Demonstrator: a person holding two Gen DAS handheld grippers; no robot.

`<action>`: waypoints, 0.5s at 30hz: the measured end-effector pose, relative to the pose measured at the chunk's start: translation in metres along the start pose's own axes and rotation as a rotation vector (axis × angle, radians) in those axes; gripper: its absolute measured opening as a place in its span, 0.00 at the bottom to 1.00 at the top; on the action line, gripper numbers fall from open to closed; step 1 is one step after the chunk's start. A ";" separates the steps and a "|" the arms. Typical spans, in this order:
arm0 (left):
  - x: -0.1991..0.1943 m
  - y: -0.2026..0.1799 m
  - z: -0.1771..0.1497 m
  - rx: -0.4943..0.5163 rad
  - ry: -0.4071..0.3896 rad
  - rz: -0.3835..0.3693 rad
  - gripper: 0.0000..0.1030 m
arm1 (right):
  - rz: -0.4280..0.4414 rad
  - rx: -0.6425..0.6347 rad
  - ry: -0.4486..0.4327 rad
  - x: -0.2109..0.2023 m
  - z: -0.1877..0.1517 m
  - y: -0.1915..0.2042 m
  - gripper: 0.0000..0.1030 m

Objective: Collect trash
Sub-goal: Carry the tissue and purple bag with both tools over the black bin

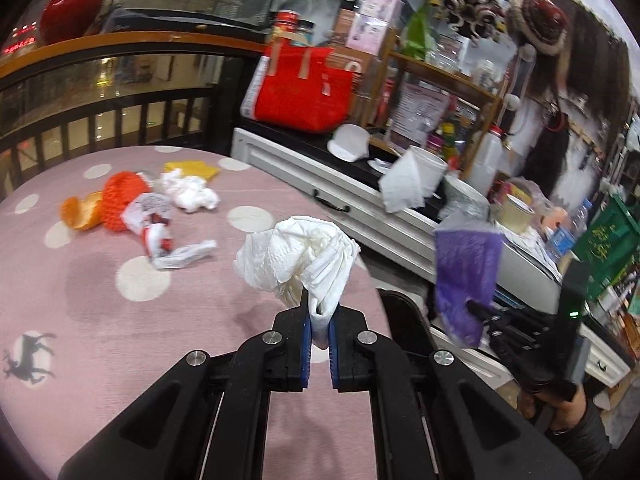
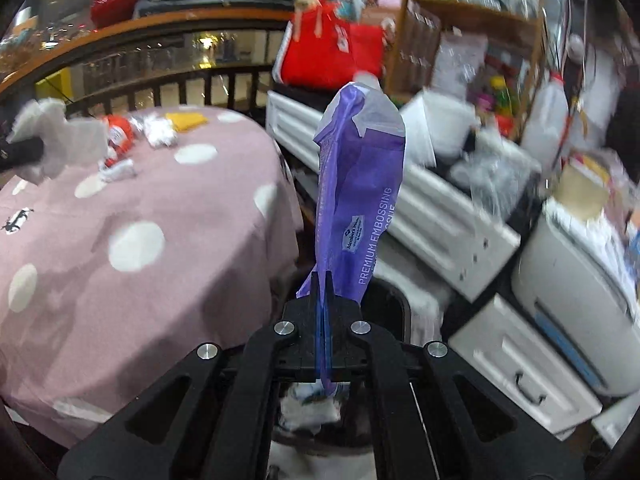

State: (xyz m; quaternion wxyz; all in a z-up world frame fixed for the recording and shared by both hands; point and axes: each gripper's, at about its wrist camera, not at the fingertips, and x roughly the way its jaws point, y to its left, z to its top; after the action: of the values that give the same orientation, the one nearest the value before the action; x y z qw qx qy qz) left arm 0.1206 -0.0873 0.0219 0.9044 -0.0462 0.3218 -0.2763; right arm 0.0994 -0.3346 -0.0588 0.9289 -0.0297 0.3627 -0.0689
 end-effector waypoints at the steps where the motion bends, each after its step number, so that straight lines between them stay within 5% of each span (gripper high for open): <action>1: 0.003 -0.006 0.000 0.011 0.007 -0.014 0.07 | -0.003 0.009 0.025 0.008 -0.006 -0.003 0.01; 15: 0.040 -0.084 -0.021 0.168 0.095 -0.132 0.07 | -0.011 0.143 0.283 0.120 -0.078 -0.026 0.02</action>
State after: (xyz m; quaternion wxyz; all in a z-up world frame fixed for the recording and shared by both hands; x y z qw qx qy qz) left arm 0.0938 -0.1775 0.0055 0.8688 0.0219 0.3361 -0.3630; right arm 0.1312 -0.3781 -0.1934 0.8677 0.0443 0.4842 -0.1031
